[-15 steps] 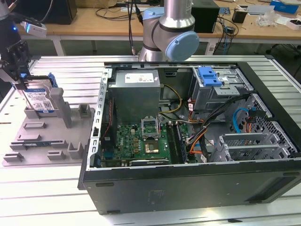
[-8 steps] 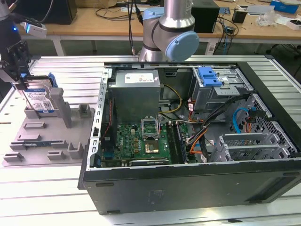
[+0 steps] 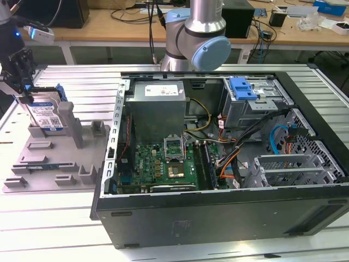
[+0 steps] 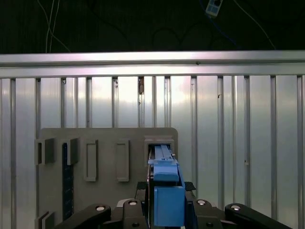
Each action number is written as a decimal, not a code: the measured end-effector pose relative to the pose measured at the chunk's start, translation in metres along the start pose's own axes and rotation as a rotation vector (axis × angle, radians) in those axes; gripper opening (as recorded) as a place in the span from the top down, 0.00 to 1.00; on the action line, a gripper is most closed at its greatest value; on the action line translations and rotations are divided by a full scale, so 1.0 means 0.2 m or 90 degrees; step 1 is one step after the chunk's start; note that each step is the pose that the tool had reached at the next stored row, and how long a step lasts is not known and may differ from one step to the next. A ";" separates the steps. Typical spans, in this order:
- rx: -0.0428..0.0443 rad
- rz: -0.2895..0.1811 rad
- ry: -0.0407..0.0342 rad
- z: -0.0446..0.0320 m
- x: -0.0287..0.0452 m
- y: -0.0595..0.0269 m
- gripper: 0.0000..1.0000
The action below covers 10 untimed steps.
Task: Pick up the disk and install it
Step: 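Pick up the disk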
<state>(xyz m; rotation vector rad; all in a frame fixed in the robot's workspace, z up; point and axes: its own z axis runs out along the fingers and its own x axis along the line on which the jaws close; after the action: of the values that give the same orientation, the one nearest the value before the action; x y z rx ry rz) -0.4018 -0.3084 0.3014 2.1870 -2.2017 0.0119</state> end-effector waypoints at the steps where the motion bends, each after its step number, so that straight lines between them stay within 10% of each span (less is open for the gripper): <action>1: 0.0000 0.000 0.0000 0.001 0.000 0.000 0.61; 10: 0.0000 0.000 0.0000 0.009 0.000 0.000 0.61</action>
<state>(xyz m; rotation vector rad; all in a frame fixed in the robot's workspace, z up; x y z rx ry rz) -0.4019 -0.3084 0.2996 2.1868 -2.2018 0.0119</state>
